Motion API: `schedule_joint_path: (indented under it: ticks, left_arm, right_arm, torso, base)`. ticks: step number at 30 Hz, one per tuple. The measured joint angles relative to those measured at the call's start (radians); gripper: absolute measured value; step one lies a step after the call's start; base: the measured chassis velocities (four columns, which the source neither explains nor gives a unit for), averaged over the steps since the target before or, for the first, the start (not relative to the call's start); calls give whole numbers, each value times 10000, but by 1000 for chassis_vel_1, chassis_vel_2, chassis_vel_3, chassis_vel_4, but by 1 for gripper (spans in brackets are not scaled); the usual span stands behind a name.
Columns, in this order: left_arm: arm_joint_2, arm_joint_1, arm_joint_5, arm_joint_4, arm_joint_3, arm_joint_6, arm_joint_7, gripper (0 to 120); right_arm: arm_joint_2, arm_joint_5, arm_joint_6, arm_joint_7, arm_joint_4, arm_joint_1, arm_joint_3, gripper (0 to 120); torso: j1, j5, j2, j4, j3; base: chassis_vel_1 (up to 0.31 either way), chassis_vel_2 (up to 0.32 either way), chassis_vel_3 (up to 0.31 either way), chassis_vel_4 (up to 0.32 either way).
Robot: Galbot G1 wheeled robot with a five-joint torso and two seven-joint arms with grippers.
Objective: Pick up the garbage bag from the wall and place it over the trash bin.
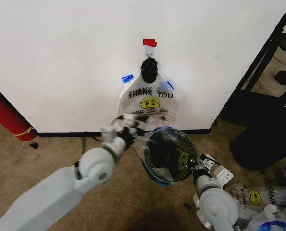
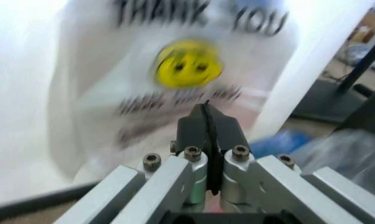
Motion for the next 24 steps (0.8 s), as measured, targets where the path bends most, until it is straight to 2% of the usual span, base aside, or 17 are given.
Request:
schedule_joint_path:
  ticks: [7, 18, 24]
  left_arm:
    - [-132, 671, 381, 362, -100, -228, 456, 0]
    - [-442, 705, 988, 1052, 695, -506, 627, 0]
    - [-469, 660, 917, 1169, 1018, -625, 616, 0]
  right_arm:
    - [-33, 99, -71, 74, 198, -31, -88, 0]
    - [-103, 99, -168, 181, 465, -188, -183, 0]
    - [-120, 134, -172, 213, 510, -196, -163, 0]
  torso:
    - [0, -1, 0, -3, 0]
    - [1, 3, 0, -5, 0]
    - [1, 4, 0, -3, 0]
  base:
    - [0, 0, 0, 0]
    - [0, 0, 0, 0]
    - [0, 0, 0, 0]
